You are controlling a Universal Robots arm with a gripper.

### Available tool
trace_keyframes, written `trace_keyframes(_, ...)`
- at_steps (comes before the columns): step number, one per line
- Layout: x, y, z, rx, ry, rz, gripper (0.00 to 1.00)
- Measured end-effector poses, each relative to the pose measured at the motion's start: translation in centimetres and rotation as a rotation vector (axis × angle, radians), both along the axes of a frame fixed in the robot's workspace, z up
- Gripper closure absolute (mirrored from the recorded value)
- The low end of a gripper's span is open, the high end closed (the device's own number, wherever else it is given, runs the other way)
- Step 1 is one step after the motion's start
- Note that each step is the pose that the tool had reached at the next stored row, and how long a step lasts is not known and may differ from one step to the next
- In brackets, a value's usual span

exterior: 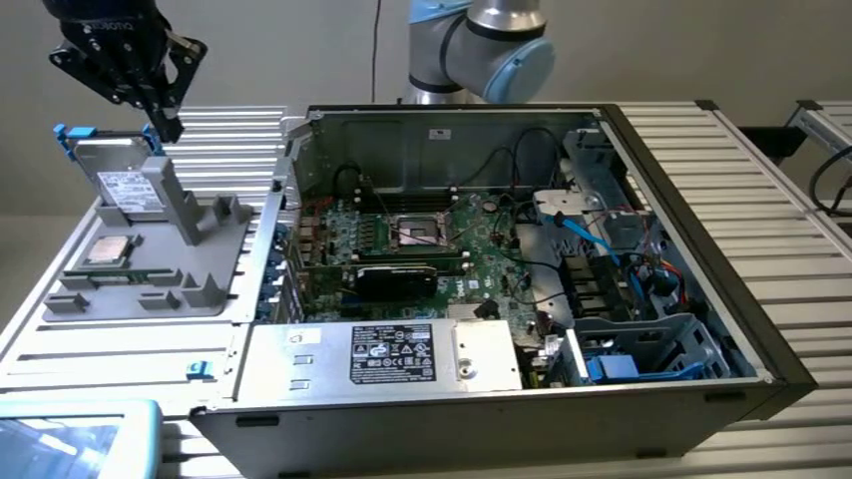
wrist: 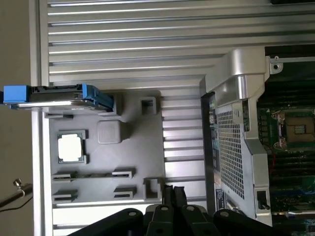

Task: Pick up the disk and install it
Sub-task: 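Reach for the disk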

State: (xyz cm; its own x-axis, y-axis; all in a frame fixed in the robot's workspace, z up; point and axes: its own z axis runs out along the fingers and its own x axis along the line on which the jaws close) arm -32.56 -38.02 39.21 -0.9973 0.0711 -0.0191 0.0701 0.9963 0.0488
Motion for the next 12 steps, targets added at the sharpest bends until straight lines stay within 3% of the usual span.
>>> trace_keyframes(7, -1.3, 2.27, 0.0, 0.0, 0.0, 0.0, 0.89)
trace_keyframes(12, -2.6, 3.27, 0.0, 0.0, 0.0, 0.0, 0.89)
